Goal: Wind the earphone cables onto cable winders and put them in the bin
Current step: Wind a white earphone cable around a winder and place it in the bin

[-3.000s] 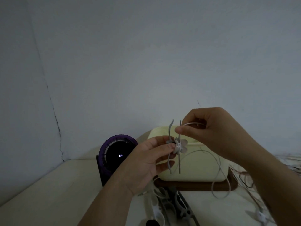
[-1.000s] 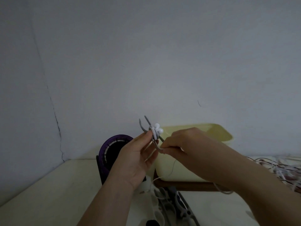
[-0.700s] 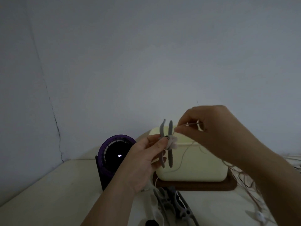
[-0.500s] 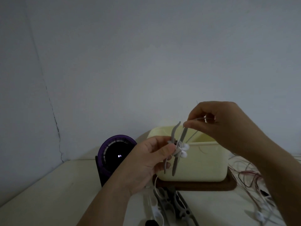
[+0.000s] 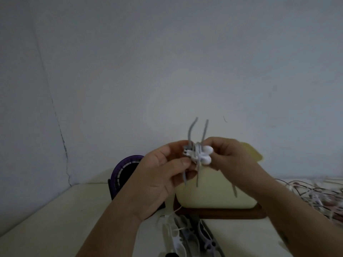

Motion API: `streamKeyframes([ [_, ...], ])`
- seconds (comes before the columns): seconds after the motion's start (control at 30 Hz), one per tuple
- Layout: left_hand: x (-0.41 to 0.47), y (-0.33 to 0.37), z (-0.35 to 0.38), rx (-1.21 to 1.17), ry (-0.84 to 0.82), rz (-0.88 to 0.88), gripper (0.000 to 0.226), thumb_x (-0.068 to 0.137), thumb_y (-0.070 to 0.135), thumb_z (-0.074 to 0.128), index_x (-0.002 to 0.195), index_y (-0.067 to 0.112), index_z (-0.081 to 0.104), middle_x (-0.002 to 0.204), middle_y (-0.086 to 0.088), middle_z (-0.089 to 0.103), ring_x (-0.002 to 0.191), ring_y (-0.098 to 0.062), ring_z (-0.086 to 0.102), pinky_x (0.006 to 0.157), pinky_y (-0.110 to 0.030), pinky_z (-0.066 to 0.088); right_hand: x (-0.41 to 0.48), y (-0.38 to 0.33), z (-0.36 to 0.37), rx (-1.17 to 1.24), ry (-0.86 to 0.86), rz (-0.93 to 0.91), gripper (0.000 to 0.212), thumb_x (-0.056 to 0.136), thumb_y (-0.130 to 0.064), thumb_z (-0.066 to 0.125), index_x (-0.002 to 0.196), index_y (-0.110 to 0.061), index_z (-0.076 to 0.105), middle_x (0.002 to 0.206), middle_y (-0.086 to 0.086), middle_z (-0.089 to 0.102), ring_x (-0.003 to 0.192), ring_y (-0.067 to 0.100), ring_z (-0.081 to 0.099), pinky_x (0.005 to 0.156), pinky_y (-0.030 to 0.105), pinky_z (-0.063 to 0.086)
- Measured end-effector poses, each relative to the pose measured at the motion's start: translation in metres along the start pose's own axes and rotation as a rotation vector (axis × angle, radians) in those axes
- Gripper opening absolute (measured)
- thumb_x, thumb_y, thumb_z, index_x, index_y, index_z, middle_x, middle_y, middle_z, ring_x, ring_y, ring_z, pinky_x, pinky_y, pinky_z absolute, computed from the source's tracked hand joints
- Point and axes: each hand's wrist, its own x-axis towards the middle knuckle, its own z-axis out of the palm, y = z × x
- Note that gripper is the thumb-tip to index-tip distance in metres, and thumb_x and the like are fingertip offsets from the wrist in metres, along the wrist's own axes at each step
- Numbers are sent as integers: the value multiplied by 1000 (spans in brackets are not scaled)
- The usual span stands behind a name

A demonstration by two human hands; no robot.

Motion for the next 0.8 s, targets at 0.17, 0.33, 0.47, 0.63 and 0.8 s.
streamKeyframes([
  [0.17,6,-5,-11,-52,118,103,34,78,11,53,106,8,73,104,-9,73,81,-10,67,74,-24,58,-6,7,30,-330,-119,-5,27,95,-22,51,69,-23,55,60,-9,54,54,3,47,54,17,35],
  [0.33,10,-9,-21,-66,208,77,29,76,13,56,92,14,79,87,-2,73,72,-8,61,67,-22,57,-9,1,34,-544,-247,-3,26,98,-29,45,97,-14,66,78,2,65,73,17,61,72,36,49],
  [0.47,8,-8,-26,20,248,44,28,79,18,57,97,15,78,96,2,72,74,-9,60,70,-23,56,-8,-10,26,-646,-244,-10,30,98,-33,44,98,-17,69,73,-3,62,70,12,58,72,35,48],
  [0.63,6,-10,-24,258,303,25,27,96,18,51,105,28,74,110,7,72,92,-11,63,85,-29,49,-9,-18,22,-694,-283,2,37,99,-34,44,81,-7,63,70,6,61,64,16,55,66,34,45],
  [0.8,7,-15,-20,401,308,5,22,93,21,56,108,31,70,106,12,73,104,-13,65,93,-34,50,-12,-26,21,-720,-265,-36,35,98,-35,43,78,-13,62,65,2,56,58,14,49,63,34,44],
])
